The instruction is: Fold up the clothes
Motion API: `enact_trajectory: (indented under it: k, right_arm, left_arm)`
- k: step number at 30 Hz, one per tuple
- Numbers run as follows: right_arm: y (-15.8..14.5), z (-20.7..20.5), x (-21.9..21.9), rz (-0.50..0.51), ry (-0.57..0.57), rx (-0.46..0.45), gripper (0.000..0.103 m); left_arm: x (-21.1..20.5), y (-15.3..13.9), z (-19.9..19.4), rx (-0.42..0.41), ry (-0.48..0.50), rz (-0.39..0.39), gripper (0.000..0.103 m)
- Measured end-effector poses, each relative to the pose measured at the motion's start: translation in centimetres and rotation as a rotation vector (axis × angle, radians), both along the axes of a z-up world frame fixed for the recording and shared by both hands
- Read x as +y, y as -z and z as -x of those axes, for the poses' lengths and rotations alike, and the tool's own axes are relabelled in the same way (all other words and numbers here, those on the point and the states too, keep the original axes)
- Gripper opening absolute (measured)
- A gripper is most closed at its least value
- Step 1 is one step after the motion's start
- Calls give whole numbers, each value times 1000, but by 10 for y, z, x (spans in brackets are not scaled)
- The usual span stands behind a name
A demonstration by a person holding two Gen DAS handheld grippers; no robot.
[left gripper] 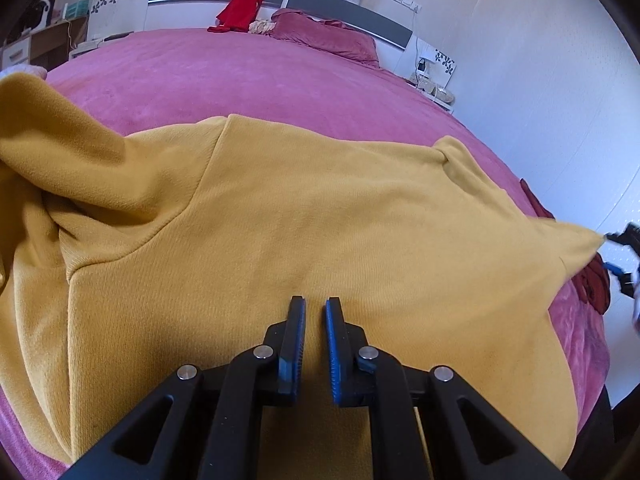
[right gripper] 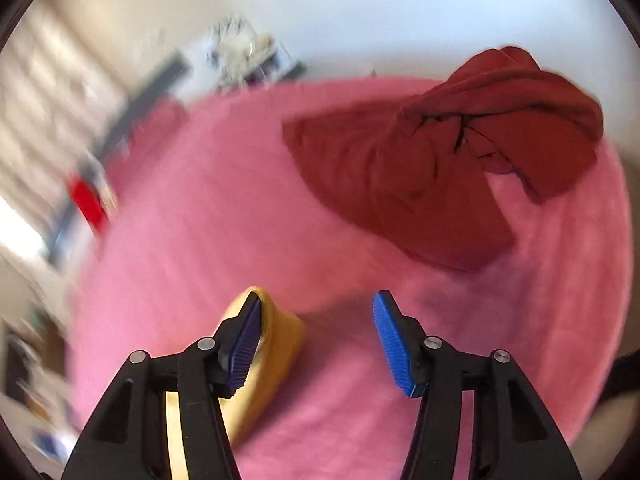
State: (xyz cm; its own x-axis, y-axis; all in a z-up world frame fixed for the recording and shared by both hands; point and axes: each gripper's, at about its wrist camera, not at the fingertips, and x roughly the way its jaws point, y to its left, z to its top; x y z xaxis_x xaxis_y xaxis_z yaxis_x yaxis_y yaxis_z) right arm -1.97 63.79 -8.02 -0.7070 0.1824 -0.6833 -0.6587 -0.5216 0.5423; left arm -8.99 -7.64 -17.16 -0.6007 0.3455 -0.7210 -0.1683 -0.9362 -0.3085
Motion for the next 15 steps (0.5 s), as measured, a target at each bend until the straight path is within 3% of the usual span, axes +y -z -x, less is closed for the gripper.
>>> enact_trajectory:
  k: [1, 3, 4, 6, 10, 11, 12, 15]
  right_arm:
    - [-2, -14, 3, 2, 103, 42, 58]
    - [-12, -39, 25, -25, 237, 43, 65]
    - [-13, -37, 31, -25, 181, 33, 65]
    - [-13, -1, 19, -71, -86, -74, 66]
    - [-1, 55, -74, -269, -561, -224, 68]
    - [4, 78, -98, -315, -673, -252, 73]
    - [15, 107, -128, -347, -825, -295, 74]
    - [53, 160, -195, -476, -1083, -470, 74]
  left_arm:
    - [0, 0, -2, 0, 0, -6, 9]
    - [1, 0, -7, -1, 0, -18, 9]
    - [-1, 0, -7, -3, 1, -27, 9]
    - [-6, 1, -9, -9, 2, -46, 9]
    - [-3, 0, -9, -6, -1, -35, 9]
    - [-2, -1, -10, -4, -2, -25, 9]
    - [0, -2, -10, -3, -3, -15, 9]
    - [1, -2, -10, -3, -4, -11, 9]
